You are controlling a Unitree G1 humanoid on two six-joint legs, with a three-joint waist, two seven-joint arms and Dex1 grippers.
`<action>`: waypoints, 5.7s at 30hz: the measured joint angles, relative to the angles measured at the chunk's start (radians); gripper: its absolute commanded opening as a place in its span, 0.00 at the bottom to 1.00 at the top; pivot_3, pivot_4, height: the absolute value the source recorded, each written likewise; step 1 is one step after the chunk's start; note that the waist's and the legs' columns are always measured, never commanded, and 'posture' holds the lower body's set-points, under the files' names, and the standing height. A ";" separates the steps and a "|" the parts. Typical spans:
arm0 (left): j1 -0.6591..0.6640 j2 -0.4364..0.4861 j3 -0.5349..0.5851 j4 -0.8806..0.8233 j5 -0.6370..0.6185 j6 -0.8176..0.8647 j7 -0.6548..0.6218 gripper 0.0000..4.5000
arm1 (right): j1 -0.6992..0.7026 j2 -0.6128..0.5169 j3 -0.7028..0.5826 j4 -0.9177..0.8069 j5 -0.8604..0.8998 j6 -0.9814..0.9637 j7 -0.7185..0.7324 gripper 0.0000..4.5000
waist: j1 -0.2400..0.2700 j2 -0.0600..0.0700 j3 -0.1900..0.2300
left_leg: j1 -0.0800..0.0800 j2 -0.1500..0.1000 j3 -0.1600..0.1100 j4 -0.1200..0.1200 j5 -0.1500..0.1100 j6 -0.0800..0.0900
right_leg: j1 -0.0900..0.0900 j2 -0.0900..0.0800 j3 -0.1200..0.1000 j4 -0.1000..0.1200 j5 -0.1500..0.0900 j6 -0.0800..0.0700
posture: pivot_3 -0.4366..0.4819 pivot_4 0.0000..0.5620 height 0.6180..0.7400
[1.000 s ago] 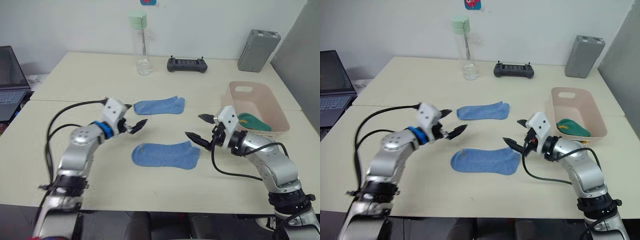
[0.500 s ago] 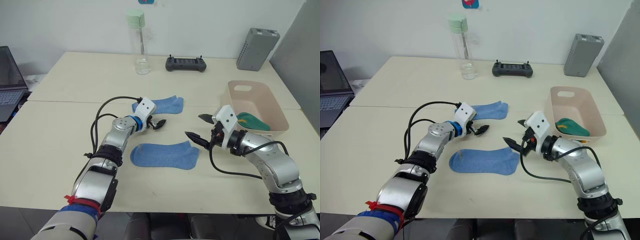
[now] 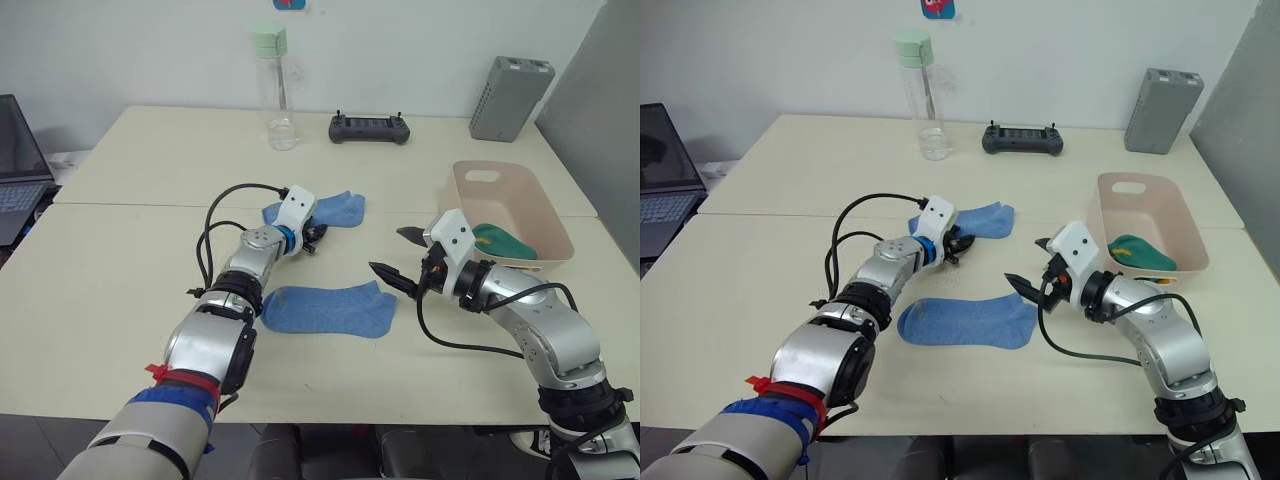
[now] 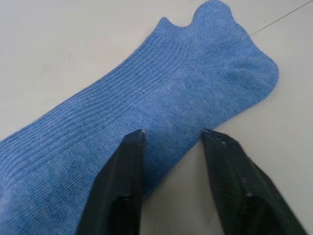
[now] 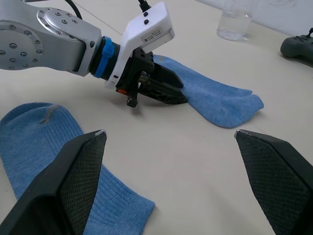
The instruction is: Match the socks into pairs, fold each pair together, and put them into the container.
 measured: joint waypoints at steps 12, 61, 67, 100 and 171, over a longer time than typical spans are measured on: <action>0.074 0.018 0.000 -0.120 0.015 -0.013 -0.119 0.01 | 0.000 0.003 0.001 0.000 -0.001 -0.001 -0.011 1.00 | 0.001 0.000 0.000 | 0.000 0.000 0.000 -0.001 0.000 0.000 | 0.000 0.000 0.000 -0.001 0.000 -0.001 | 0.48 0.27 1.00; 0.495 0.214 0.141 -0.816 -0.175 0.404 -0.135 0.55 | -0.128 0.119 -0.058 0.381 0.022 0.189 -0.072 1.00 | -0.001 0.000 0.000 | 0.000 0.001 0.000 -0.001 0.000 0.000 | -0.001 0.000 0.000 -0.001 0.000 -0.002 | 0.48 0.27 1.00; 0.486 0.228 0.149 -0.819 -0.182 0.407 -0.133 0.34 | -0.129 0.118 -0.067 0.381 0.022 0.197 -0.078 1.00 | -0.004 0.000 0.000 | 0.000 0.001 0.000 -0.001 0.000 0.000 | -0.001 0.000 0.000 0.000 0.000 -0.002 | 0.48 0.27 1.00; 0.473 0.206 0.100 -0.842 -0.220 0.495 -0.157 0.00 | -0.141 0.122 -0.035 0.403 0.007 0.186 -0.075 0.96 | -0.002 0.000 0.000 | 0.000 0.000 0.000 -0.001 0.000 0.000 | -0.001 0.000 0.000 -0.001 0.000 -0.002 | 0.48 0.27 1.00; 1.190 0.239 0.356 -1.722 -0.770 0.821 0.038 0.00 | 0.111 0.147 -0.237 -0.069 0.502 0.638 -0.252 0.01 | -0.009 0.000 0.000 | 0.002 0.001 0.001 -0.010 0.000 0.000 | -0.005 -0.001 0.001 -0.003 -0.009 -0.015 | 0.48 0.27 1.00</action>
